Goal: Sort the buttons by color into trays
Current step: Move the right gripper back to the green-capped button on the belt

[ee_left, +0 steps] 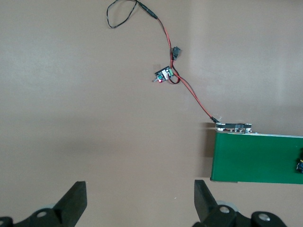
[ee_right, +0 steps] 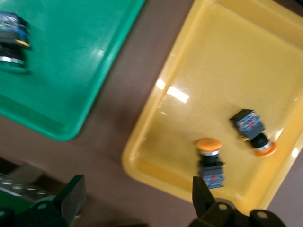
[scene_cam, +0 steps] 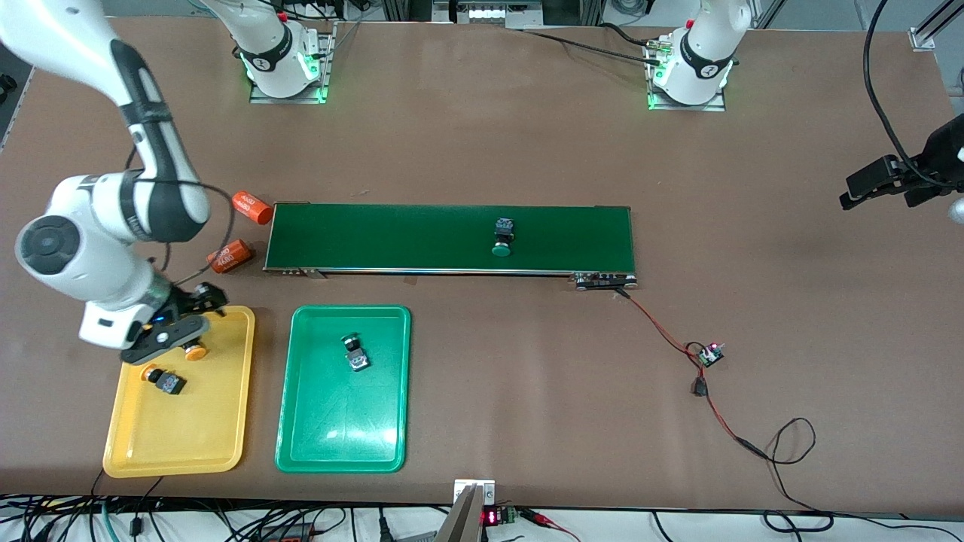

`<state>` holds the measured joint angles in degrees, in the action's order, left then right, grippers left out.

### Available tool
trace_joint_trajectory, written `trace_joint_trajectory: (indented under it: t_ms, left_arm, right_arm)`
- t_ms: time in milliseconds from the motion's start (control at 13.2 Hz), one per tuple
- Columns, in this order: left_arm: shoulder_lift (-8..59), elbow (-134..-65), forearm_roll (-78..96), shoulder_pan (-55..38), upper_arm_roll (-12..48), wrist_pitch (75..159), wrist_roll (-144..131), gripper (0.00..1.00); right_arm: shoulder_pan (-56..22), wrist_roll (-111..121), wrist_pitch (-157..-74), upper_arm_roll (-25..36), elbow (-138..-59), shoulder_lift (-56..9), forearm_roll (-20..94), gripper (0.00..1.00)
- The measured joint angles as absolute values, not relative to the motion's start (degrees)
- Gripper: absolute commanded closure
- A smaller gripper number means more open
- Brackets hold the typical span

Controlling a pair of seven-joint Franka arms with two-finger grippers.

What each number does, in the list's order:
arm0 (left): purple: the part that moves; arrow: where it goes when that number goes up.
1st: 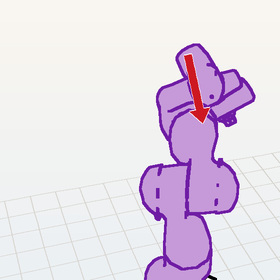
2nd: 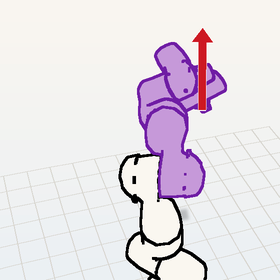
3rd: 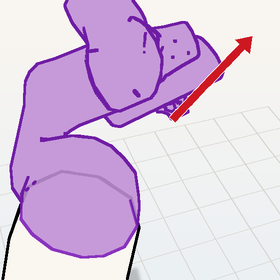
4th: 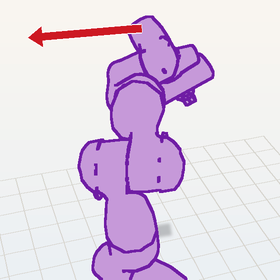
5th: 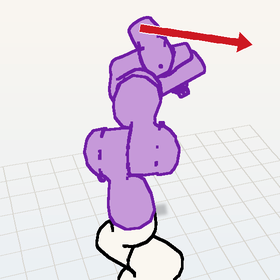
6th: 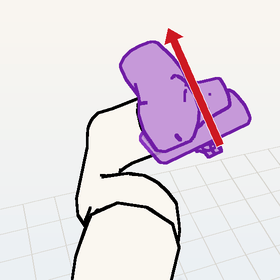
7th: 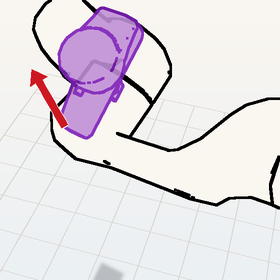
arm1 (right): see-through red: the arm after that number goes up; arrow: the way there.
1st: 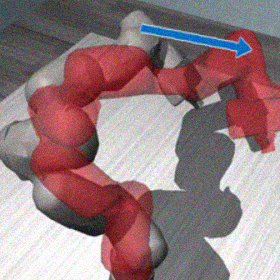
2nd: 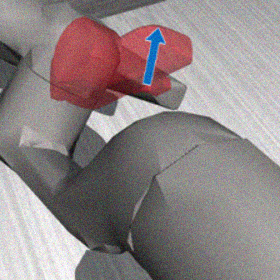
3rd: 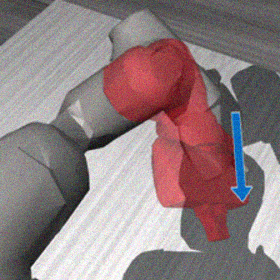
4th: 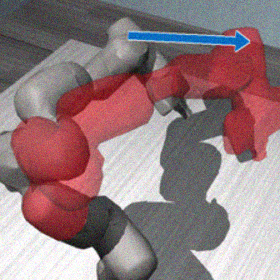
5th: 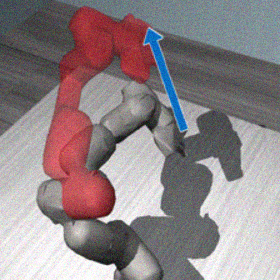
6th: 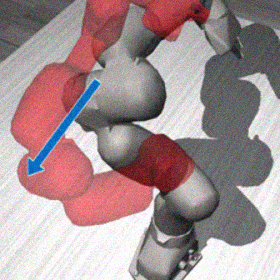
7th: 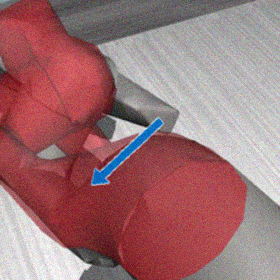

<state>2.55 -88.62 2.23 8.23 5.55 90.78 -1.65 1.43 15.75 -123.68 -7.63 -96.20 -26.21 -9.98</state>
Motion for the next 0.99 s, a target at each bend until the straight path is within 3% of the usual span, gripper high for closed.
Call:
trace_joint_trajectory:
  t_ms: [379, 986]
  left_arm:
    - [2.5, -88.6, 2.2, 8.2, 5.9, 91.1, -1.6, 0.0]
    - [2.6, -88.6, 2.2, 8.2, 5.9, 91.8, -1.6, 0.0]
  right_arm:
    - [-10.0, -2.7, -112.6, -7.9, -96.3, -21.2, -6.5, 0.0]
    - [-20.6, -18.1, -110.6, -7.8, -96.3, -20.5, 3.4, 0.0]
